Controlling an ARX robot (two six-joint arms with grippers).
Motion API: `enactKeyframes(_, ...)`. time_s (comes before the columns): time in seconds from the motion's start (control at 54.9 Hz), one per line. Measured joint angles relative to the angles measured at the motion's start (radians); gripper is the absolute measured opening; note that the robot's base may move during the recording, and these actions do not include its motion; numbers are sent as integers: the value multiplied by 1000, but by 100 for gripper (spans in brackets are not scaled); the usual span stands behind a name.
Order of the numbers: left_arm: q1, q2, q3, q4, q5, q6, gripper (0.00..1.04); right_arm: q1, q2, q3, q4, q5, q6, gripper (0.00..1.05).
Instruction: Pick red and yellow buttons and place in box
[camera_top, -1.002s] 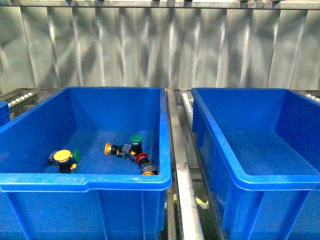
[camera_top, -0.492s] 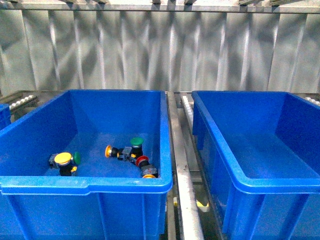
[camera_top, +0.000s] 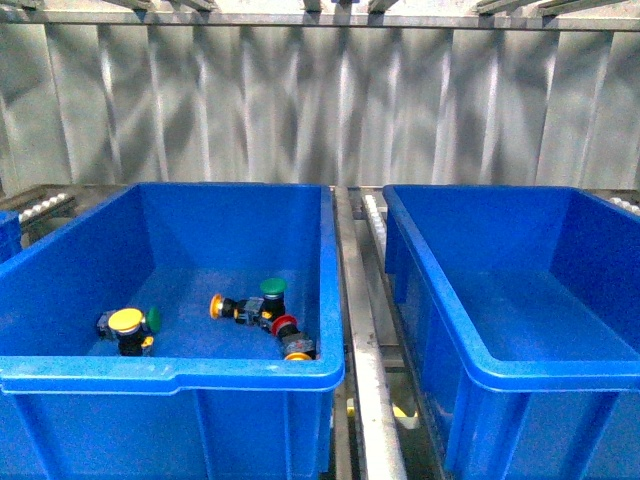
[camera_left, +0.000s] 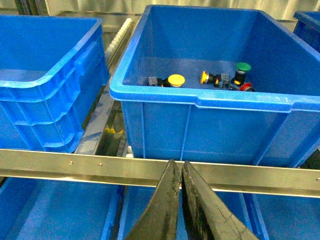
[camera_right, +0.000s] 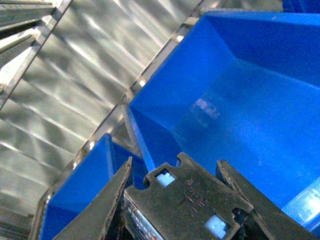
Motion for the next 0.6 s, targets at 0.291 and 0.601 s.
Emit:
enactKeyframes(0.291,0,0,0,0,0,0,50,6,-1,-13,13,23,-31,41)
enactKeyframes(0.601,0,0,0,0,-3,0,98,-27,-37,-46,-18,23,37,41)
